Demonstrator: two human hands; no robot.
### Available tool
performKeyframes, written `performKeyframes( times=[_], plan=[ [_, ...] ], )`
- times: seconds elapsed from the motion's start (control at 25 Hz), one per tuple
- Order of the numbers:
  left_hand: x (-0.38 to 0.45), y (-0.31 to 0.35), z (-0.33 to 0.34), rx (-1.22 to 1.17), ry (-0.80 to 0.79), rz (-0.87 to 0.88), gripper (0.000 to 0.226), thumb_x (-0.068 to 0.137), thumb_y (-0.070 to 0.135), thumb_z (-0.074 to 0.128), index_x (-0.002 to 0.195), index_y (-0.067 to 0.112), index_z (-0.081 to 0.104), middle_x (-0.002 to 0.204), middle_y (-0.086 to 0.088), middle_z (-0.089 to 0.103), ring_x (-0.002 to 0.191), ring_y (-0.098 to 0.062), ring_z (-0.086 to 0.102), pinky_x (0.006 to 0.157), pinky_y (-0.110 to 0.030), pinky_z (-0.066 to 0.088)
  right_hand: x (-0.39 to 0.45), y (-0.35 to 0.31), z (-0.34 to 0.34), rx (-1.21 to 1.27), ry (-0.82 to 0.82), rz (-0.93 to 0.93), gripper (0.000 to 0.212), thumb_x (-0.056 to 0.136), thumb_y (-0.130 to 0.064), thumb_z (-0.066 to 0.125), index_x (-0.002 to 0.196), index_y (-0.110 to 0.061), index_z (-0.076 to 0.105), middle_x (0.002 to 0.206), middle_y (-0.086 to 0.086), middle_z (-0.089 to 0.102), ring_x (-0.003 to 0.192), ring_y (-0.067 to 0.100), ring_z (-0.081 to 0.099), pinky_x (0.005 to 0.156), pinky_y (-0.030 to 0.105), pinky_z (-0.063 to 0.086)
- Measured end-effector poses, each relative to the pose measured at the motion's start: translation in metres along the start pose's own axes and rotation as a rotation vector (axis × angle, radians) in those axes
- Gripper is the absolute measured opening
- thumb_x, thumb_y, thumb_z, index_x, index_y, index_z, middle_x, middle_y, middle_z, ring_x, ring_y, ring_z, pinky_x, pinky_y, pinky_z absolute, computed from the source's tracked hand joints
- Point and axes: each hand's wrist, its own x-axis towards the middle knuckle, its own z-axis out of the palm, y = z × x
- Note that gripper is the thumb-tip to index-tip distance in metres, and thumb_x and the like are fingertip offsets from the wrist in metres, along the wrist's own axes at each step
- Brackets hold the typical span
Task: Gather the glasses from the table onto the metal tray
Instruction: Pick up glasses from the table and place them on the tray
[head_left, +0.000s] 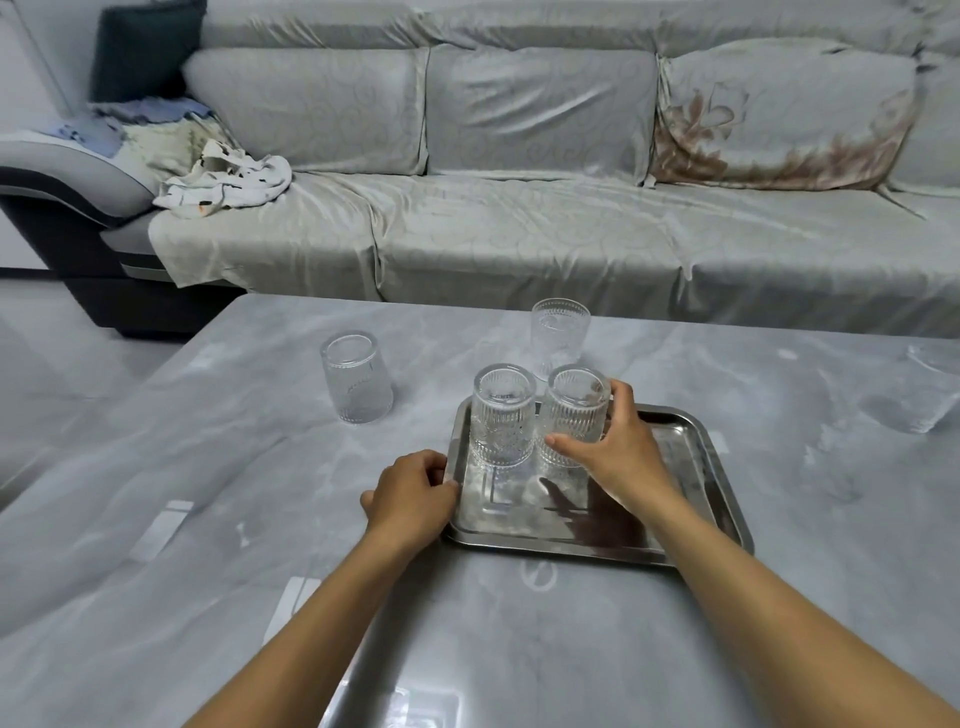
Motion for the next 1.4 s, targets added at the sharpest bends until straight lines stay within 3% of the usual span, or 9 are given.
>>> performKeyframes(
  times=[0.12,0.32,0.48,0.72,0.84,1.0,1.08,1.2,1.4],
  plan=[
    [-0.007,-0.001,-0.010,-0.146,-0.009,-0.009,0.018,0.076,0.026,0.065,0.094,0.027,0.068,0.081,0.012,0.066,0.085,-0.019,0.062,0.085,-0.038,0.046,-0.014,-0.003,-0.004,0.040,-0.027,0.068,0.108,0.061,-0.045,0.087,0.145,-0.027,0.022,0.149,0.005,0.045,0.130,0.026,0.048,0.100,0.039,0.041],
    [0.035,0.004,-0.058,-0.174,0.518,0.036,0.058,0.069,0.022,0.072,0.121,0.023,0.048,0.122,-0.006,0.053,0.109,-0.030,0.051,0.088,-0.044,0.047,-0.086,0.007,-0.016,0.114,0.019,-0.011,0.081,0.070,-0.033,0.081,0.135,-0.044,0.034,0.138,-0.014,0.048,0.107,-0.003,0.052,0.092,0.026,0.044],
    [0.085,0.007,-0.073,-0.081,0.379,-0.039,0.094,0.067,0.037,0.081,0.143,0.027,0.026,0.147,-0.008,0.040,0.130,-0.035,0.039,0.103,-0.051,0.037,-0.127,-0.002,-0.015,0.157,-0.068,-0.068,0.067,0.075,-0.019,0.079,0.118,-0.054,0.042,0.124,-0.026,0.052,0.108,-0.003,0.056,0.088,0.013,0.043],
    [0.102,0.006,-0.097,-0.095,0.357,-0.172,0.072,0.053,0.041,0.085,0.108,0.024,0.042,0.112,-0.008,0.060,0.088,-0.030,0.055,0.074,-0.037,0.046,-0.138,-0.009,-0.005,0.185,-0.150,-0.069,0.044,0.076,-0.015,0.076,0.103,-0.045,0.058,0.109,-0.024,0.066,0.097,-0.001,0.064,0.082,0.019,0.052],
    [0.067,0.017,-0.116,-0.646,0.422,-0.233,0.068,0.059,0.034,0.084,0.112,0.020,0.044,0.113,-0.008,0.055,0.083,-0.025,0.058,0.074,-0.039,0.055,-0.139,-0.019,-0.007,0.342,-0.196,0.043,0.026,0.076,-0.007,0.075,0.089,-0.029,0.067,0.089,-0.003,0.075,0.068,0.006,0.065,0.067,0.022,0.053],
    [-0.035,0.053,-0.107,-1.573,-0.066,-0.143,0.037,0.073,0.023,0.073,0.108,0.012,0.065,0.109,-0.011,0.066,0.095,-0.027,0.065,0.087,-0.038,0.056,-0.148,-0.065,-0.007,0.712,-0.274,0.144,0.024,0.079,-0.017,0.075,0.102,-0.016,0.066,0.091,0.014,0.075,0.072,0.018,0.069,0.061,0.029,0.054],
    [-0.084,0.077,-0.086,-1.566,-0.256,-0.078,0.028,0.069,0.028,0.075,0.093,0.013,0.076,0.096,-0.009,0.074,0.088,-0.023,0.070,0.083,-0.035,0.057,-0.156,-0.088,-0.010,0.855,-0.243,0.078,0.042,0.075,-0.034,0.072,0.115,-0.027,0.061,0.105,0.002,0.076,0.090,0.014,0.072,0.072,0.027,0.057],
    [-0.132,0.106,-0.059,-1.386,-0.327,0.002,0.053,0.067,0.031,0.076,0.111,0.004,0.065,0.104,-0.016,0.071,0.091,-0.026,0.067,0.085,-0.039,0.050,-0.166,-0.102,-0.029,0.879,-0.129,-0.070,0.064,0.075,-0.044,0.072,0.132,-0.040,0.045,0.121,-0.008,0.070,0.109,0.007,0.066,0.086,0.028,0.055],
    [-0.159,0.123,-0.033,-1.126,-0.461,0.057,0.051,0.059,0.034,0.081,0.101,0.014,0.061,0.108,-0.011,0.073,0.103,-0.026,0.067,0.089,-0.045,0.045,-0.172,-0.076,-0.076,0.811,0.045,-0.138,0.070,0.074,-0.013,0.079,0.134,-0.029,0.048,0.118,0.004,0.072,0.105,0.020,0.070,0.085,0.029,0.057]
  ],
)
